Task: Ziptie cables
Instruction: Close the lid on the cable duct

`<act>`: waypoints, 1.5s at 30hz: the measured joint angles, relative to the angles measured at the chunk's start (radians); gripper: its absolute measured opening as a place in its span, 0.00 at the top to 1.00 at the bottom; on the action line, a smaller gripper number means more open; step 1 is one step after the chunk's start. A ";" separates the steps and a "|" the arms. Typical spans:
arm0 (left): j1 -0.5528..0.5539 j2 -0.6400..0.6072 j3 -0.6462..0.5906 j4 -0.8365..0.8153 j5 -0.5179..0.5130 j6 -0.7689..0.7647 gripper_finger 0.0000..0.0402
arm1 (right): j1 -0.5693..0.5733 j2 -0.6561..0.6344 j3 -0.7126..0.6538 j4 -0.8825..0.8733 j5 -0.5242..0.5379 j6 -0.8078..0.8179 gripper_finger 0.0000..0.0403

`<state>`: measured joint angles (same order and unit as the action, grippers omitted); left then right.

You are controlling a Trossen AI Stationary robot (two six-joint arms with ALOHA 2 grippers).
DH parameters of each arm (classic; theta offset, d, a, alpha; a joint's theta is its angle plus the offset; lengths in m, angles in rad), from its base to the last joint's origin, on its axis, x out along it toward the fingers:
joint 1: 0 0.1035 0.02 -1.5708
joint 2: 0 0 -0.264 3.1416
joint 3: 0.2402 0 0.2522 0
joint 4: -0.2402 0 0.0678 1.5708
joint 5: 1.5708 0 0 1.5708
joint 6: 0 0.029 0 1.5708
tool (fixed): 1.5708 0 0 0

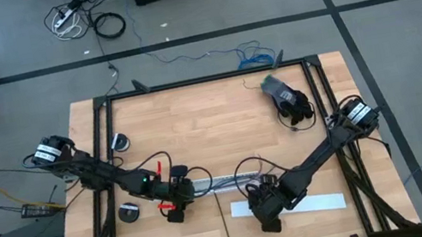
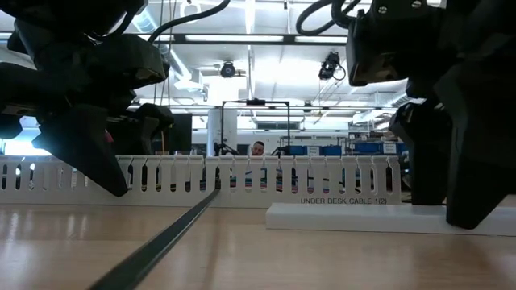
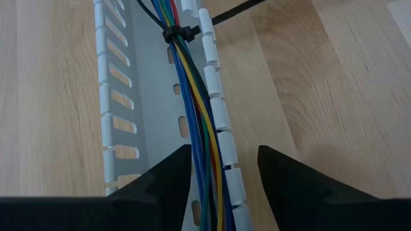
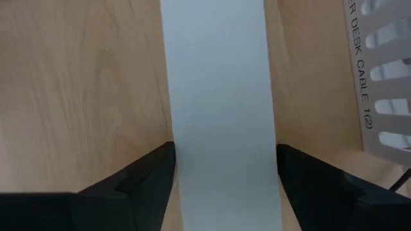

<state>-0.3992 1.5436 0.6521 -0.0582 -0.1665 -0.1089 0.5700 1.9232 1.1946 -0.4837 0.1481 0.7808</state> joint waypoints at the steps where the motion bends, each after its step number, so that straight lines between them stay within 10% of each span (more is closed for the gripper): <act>1: 0.000 0.000 0.000 0.000 0.000 0.000 0.57 | 0.001 0.000 0.000 0.001 0.000 0.000 0.35; 45: 0.000 0.000 0.000 0.004 0.000 -0.021 0.57 | 0.036 0.008 0.029 -0.008 0.095 -0.200 0.51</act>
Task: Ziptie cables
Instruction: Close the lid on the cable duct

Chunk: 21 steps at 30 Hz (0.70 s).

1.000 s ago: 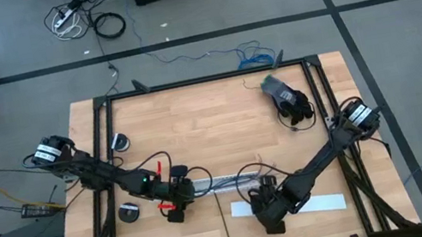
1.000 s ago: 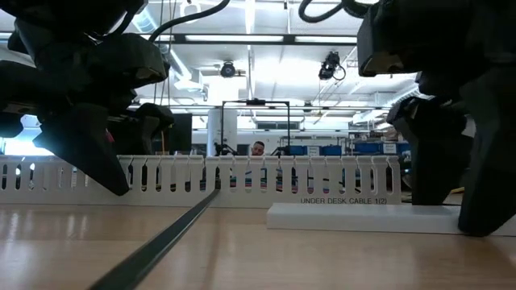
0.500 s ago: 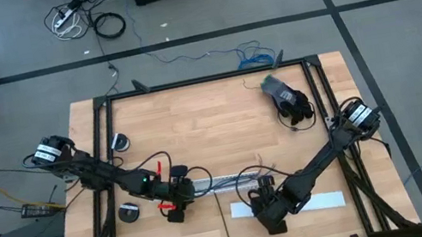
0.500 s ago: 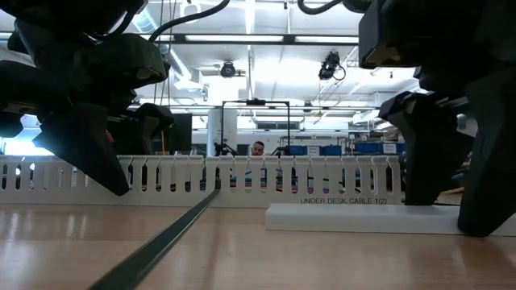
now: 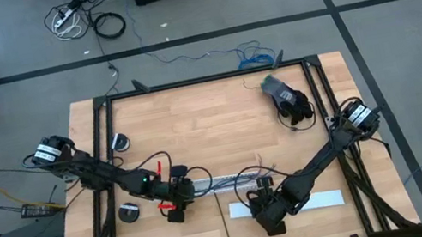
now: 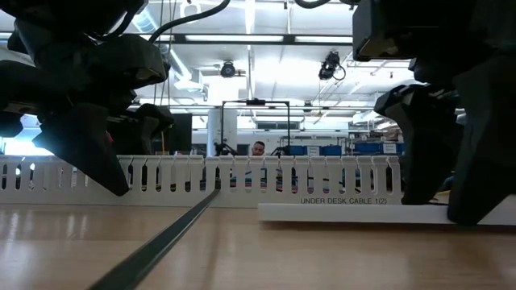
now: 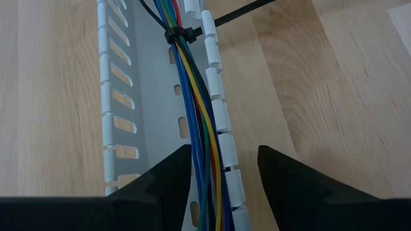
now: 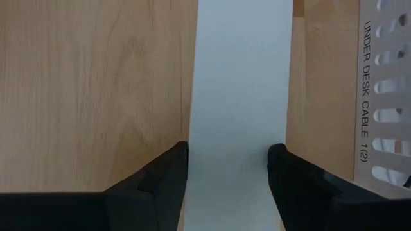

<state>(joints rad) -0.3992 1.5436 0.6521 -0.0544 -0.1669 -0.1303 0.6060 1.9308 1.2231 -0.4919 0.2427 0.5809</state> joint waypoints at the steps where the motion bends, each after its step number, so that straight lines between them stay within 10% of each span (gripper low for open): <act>1: 0.000 0.000 0.000 0.000 0.000 0.000 0.57 | 0.000 0.000 0.000 0.000 0.002 -0.002 0.51; 21: 0.000 0.000 0.000 0.000 0.000 -0.002 0.57 | -0.007 0.000 -0.004 -0.005 0.050 -0.065 0.35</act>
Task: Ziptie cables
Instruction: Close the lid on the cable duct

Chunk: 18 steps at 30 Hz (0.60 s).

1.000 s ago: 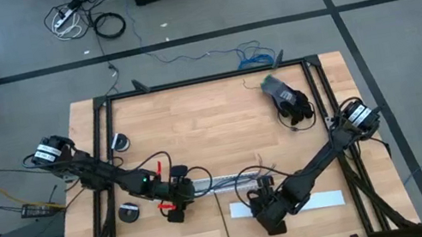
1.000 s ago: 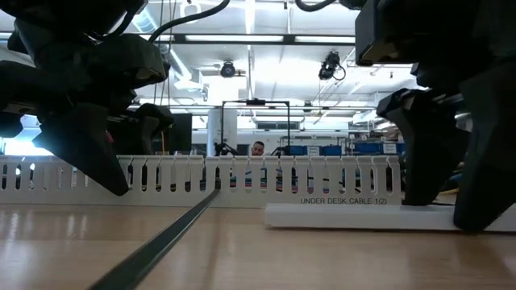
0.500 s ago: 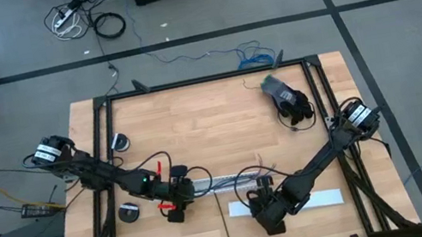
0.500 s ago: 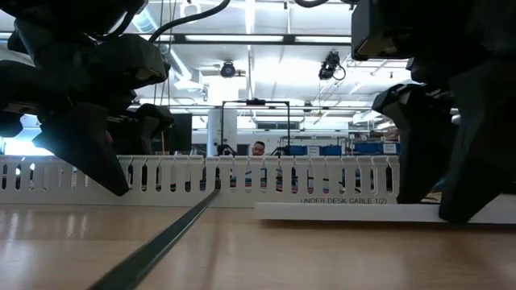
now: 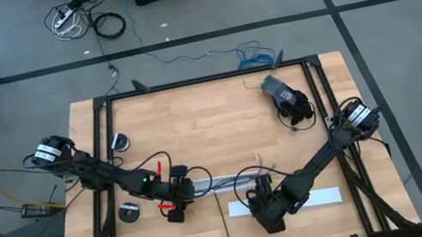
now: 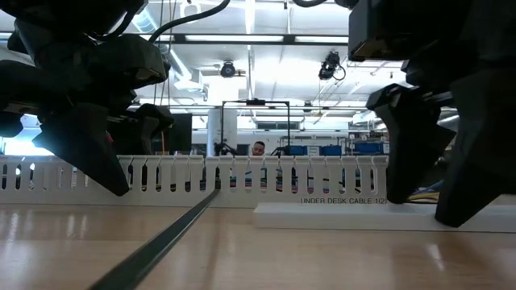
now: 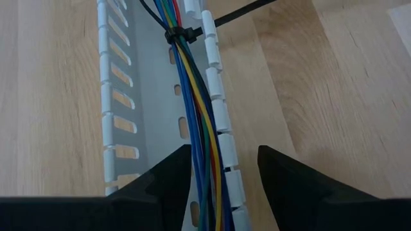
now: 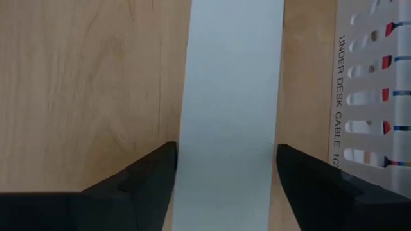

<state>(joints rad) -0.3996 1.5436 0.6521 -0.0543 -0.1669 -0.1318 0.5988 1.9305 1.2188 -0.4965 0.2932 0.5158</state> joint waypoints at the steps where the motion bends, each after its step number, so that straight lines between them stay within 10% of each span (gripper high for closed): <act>1: 0.000 0.000 0.000 0.000 0.000 0.000 0.57 | -0.001 0.000 -0.004 0.006 0.000 -0.004 0.35; 18: 0.000 0.000 0.000 -0.001 0.000 0.000 0.57 | -0.004 -0.005 -0.047 0.063 -0.005 0.029 0.47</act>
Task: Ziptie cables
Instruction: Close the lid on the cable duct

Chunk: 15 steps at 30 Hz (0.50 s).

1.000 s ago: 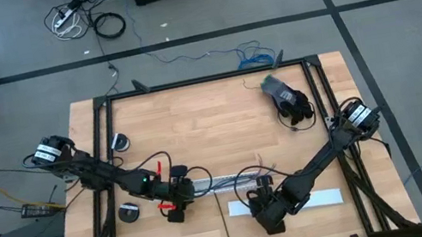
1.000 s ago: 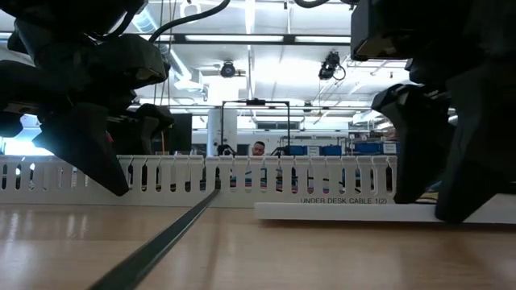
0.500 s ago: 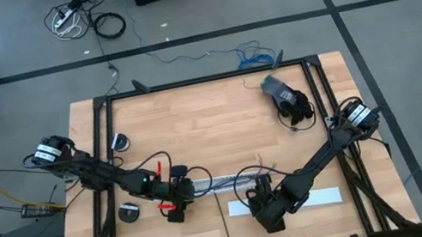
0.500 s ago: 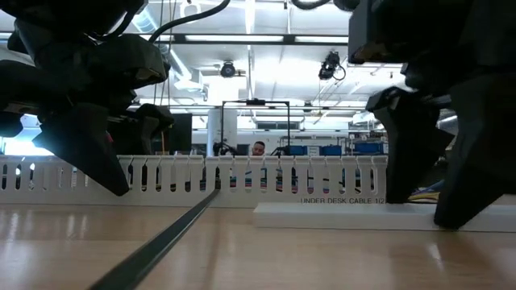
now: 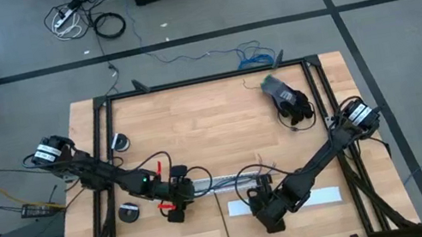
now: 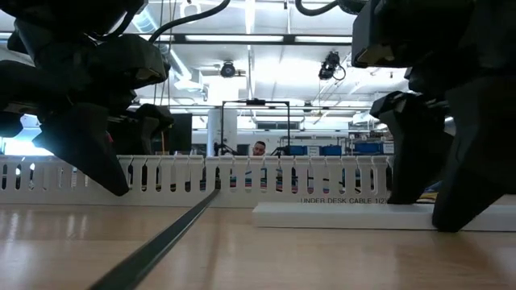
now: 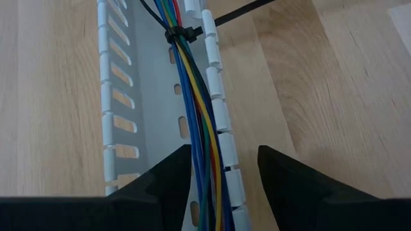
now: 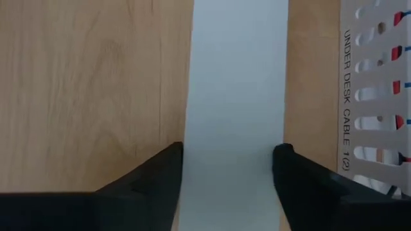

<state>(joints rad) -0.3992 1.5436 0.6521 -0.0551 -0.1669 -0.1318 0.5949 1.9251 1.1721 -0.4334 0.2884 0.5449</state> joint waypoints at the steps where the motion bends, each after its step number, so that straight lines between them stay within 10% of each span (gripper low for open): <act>1: 0.000 0.000 0.000 0.000 0.000 0.000 0.57 | 0.000 0.001 0.002 0.001 0.000 0.000 0.50; 15: 0.000 0.000 0.000 -0.001 0.000 0.000 0.57 | -0.001 0.003 0.004 -0.001 0.000 0.002 0.66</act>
<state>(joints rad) -0.3992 1.5436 0.6521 -0.0557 -0.1670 -0.1322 0.5938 1.9282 1.1763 -0.4339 0.2882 0.5465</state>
